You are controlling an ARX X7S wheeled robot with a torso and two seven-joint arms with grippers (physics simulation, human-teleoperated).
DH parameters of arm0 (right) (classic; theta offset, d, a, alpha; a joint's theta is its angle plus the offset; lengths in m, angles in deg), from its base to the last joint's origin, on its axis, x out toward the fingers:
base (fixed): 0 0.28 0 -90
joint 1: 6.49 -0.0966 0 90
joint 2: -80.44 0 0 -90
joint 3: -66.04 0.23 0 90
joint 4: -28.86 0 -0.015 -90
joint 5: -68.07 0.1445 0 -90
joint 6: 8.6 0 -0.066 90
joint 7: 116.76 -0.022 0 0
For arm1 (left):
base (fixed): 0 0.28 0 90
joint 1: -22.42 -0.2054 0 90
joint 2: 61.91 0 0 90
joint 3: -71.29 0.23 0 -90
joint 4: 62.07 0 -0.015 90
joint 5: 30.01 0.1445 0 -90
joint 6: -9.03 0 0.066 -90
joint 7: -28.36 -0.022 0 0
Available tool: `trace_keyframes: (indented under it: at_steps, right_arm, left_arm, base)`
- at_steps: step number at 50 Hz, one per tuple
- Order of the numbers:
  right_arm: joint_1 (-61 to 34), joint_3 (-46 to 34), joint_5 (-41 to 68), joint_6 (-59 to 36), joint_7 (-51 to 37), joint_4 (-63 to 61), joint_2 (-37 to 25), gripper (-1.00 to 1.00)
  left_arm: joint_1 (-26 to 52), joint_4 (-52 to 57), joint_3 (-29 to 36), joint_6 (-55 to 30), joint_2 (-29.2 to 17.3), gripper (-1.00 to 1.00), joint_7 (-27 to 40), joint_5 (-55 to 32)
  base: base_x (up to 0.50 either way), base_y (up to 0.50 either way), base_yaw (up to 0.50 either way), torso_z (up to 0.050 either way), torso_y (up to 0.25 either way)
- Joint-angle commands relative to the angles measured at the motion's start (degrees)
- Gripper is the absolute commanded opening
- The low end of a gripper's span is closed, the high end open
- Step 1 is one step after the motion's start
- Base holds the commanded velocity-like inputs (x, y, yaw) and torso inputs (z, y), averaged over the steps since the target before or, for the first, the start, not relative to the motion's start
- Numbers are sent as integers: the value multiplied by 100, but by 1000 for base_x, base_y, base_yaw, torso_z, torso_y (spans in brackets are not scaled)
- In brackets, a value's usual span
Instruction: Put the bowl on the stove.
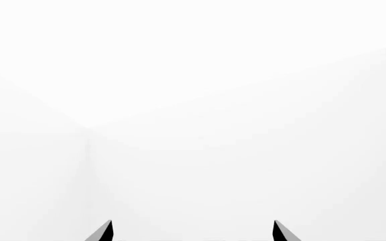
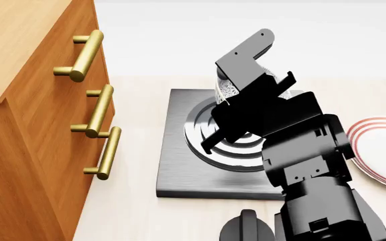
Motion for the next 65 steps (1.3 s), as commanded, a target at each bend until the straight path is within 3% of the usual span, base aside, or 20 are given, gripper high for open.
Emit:
trace_keyframes:
  at_steps: [1,20,31,65]
  right_arm:
    - [-36,158,-146,96,103,-1,117,-100]
    - [-36,158,-146,96,103,-1,117,-100]
    - [-36,158,-146,96,103,-1,117,-100]
    - [-36,158,-146,96,103,-1,117,-100]
  left_arm:
    - [17,-36,-108,92,129,100,-62,129]
    - [-149,-6,-254,-198,49,100,173,307]
    - [-136,-8,-250,-156,94,100,203,357]
    - [-90,-16,-219,33,216,100,135,411]
  base:
    - [0,0,0,0,0]
    - [0,0,0,1,-49]
    - [0,0,0,0,-179]
    - [0,0,0,0,-40]
